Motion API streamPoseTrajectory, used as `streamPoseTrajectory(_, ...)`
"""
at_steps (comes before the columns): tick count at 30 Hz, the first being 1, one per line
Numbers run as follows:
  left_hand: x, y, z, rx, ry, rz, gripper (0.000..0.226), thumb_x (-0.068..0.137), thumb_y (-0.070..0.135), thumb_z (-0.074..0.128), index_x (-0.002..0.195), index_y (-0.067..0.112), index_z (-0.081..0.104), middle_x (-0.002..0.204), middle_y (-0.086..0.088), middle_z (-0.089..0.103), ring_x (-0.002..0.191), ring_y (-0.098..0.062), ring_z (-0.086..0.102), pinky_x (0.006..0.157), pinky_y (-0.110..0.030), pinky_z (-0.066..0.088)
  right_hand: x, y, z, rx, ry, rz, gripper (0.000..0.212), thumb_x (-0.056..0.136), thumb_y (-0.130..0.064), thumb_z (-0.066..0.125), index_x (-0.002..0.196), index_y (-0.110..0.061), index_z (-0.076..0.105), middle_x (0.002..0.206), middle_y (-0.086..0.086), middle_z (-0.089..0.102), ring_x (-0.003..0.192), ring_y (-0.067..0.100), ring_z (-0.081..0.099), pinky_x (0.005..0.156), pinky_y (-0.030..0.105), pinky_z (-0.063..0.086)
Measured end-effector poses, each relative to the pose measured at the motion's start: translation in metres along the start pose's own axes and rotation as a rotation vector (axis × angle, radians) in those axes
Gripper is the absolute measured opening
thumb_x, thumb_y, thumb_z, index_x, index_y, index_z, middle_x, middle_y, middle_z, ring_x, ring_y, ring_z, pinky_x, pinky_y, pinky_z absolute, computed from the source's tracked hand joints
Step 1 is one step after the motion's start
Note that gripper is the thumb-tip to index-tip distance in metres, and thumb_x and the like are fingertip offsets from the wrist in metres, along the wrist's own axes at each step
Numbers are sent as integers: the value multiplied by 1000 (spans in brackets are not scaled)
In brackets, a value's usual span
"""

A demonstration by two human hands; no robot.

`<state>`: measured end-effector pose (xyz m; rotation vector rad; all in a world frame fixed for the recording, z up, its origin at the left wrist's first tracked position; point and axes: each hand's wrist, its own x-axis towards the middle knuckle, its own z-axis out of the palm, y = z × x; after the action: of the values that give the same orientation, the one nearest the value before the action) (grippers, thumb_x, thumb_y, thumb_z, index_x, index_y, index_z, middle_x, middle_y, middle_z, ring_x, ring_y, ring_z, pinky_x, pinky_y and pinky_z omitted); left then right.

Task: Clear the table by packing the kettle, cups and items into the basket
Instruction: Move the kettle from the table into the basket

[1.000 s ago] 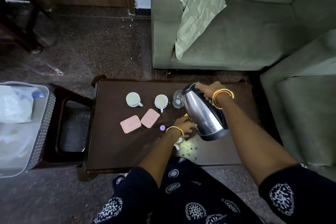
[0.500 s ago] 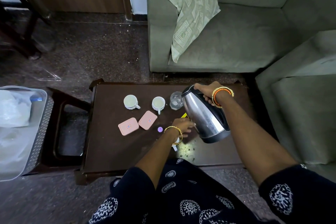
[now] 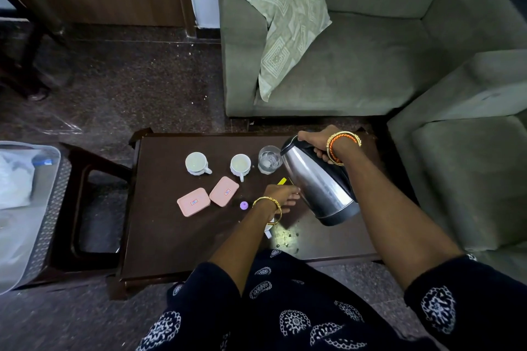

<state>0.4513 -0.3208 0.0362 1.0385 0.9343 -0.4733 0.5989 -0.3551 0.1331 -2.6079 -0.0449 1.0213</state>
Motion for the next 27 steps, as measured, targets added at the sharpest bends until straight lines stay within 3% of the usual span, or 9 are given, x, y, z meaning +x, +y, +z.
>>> streamPoseTrajectory(3,-1,0,0,1,1,4,29,89,29,58,111,10,62,124,-11,66,97,-17,58,82,-31,43,-2,0,-2,-7,-12,5,48,57,-55,65,50,-8,56,29,3,48,22,17,37,36,17,38)
streamPoseTrajectory(7,-1,-1,0,-8,24,30,44,85,40,63,112,5,64,120,-11,68,95,-17,61,75,-29,46,-4,0,-3,2,-15,13,45,58,-52,66,52,-9,55,28,2,46,20,16,36,35,16,38)
streamPoseTrajectory(12,-2,-3,3,-47,33,40,48,80,46,67,108,7,66,116,-10,69,94,-17,63,72,-28,48,-6,-1,-5,22,13,20,47,60,-54,66,52,-9,56,36,4,50,27,17,39,42,21,39)
streamPoseTrajectory(17,-4,-5,3,-58,29,46,49,79,47,68,106,7,67,115,-10,70,91,-16,63,63,-24,47,-9,-1,-8,32,-6,12,47,65,-52,66,51,-9,54,42,6,49,31,17,38,42,21,38)
streamPoseTrajectory(27,-6,-7,2,-49,43,42,41,79,46,68,102,12,66,116,-9,70,90,-14,63,61,-22,46,-11,2,-7,32,-31,18,49,66,-53,66,50,-9,53,29,2,45,23,15,34,36,16,36)
